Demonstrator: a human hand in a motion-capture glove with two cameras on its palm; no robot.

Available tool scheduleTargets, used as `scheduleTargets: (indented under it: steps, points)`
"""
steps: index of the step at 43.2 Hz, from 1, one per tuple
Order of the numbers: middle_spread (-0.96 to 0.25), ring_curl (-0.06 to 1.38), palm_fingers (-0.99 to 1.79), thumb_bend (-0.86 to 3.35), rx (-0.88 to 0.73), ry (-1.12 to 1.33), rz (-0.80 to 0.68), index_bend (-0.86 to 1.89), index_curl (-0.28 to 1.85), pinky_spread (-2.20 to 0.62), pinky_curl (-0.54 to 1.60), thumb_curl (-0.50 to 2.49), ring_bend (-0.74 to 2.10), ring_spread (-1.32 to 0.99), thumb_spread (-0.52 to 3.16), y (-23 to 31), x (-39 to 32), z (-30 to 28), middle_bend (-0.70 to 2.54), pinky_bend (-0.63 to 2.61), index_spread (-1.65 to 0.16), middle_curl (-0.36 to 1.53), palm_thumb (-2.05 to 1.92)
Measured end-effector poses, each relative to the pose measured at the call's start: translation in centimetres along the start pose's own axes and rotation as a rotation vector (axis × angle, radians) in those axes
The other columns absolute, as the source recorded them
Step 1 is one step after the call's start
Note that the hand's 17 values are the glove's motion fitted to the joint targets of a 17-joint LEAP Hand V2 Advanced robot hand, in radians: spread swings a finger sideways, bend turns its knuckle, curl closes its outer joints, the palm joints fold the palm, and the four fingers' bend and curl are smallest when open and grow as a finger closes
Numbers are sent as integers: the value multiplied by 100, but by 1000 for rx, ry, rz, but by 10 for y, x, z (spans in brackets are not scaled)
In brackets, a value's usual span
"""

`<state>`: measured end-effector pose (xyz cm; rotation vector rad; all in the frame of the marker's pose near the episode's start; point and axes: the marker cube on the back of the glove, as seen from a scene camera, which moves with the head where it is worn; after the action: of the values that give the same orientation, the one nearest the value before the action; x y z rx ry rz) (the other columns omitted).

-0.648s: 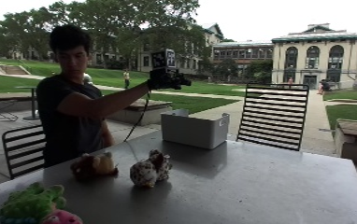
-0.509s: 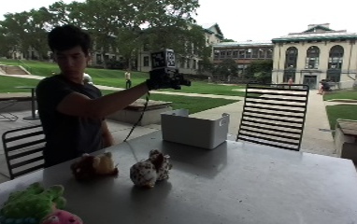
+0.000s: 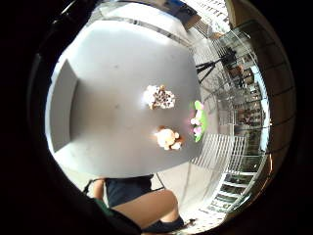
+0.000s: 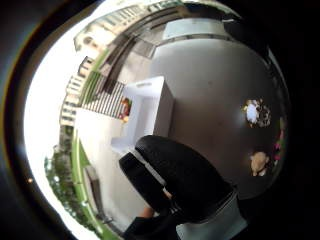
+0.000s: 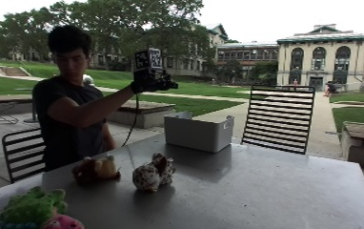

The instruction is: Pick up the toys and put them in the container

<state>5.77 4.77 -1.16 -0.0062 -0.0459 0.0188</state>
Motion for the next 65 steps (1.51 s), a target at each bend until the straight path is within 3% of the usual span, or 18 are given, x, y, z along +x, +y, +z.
scheduleTargets:
  steps: [16,32,48,54,65]
  points:
    - [-13,18,20,-9,-13,64,104,19,28,-10,27,9,29,-34,107,49,153,39,29,46,-25,28,-13]
    - [-14,21,21,-10,-54,-4,217,20,34,-11,30,10,29,-36,104,111,254,128,28,44,-26,32,-14]
    - [-16,22,26,-7,-204,-42,301,27,41,-10,30,13,28,-39,104,147,292,219,22,39,-28,34,-8]
    - [-16,22,45,-1,-301,-101,337,47,46,-6,29,16,28,-40,108,158,293,238,18,34,-26,34,0]
    - [-16,23,80,25,-395,-131,363,89,62,-19,39,29,28,-36,130,173,286,248,5,76,-15,22,47]
